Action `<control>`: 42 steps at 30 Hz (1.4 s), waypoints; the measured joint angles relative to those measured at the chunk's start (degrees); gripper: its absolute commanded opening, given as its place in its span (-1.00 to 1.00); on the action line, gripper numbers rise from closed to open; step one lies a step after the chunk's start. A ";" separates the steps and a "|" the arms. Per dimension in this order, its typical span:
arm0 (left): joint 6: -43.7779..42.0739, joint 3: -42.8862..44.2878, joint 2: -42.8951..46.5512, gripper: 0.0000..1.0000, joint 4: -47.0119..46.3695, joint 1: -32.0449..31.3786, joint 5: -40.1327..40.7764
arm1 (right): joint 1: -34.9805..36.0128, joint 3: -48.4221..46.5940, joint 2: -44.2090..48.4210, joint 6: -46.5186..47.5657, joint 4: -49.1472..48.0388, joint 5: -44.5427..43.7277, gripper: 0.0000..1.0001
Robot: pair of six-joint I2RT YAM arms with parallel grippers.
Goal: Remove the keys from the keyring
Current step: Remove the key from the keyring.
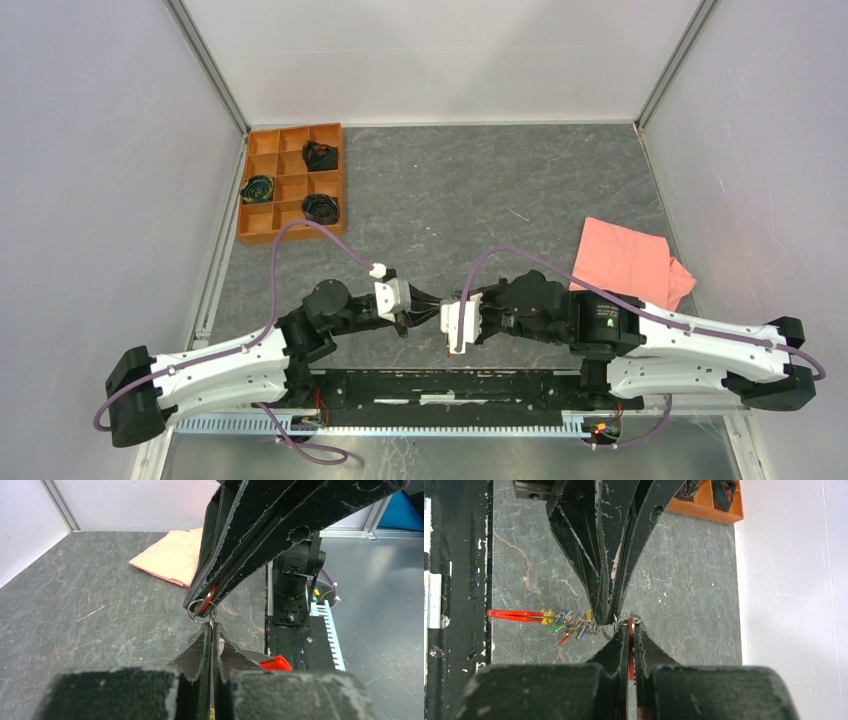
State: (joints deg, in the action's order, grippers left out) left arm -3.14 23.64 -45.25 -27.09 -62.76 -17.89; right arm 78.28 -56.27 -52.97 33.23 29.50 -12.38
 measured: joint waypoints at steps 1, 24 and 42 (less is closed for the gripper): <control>-0.13 -0.02 0.15 -0.96 0.04 0.00 0.02 | 0.11 0.00 0.00 0.00 -0.04 -0.17 -0.99; 0.48 -2.69 3.65 -0.74 -4.85 -0.33 1.81 | 0.39 -0.04 1.99 -0.96 -0.20 -3.26 -0.99; 1.31 -1.40 2.75 -0.32 -3.87 -0.37 2.71 | 0.37 -5.22 0.44 0.09 1.68 -2.47 -0.99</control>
State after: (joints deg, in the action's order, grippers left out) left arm -1.83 22.24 -42.50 -30.96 -63.13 -15.18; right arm 78.65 -61.49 -52.53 33.32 31.18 -14.85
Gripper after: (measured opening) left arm 0.335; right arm 0.037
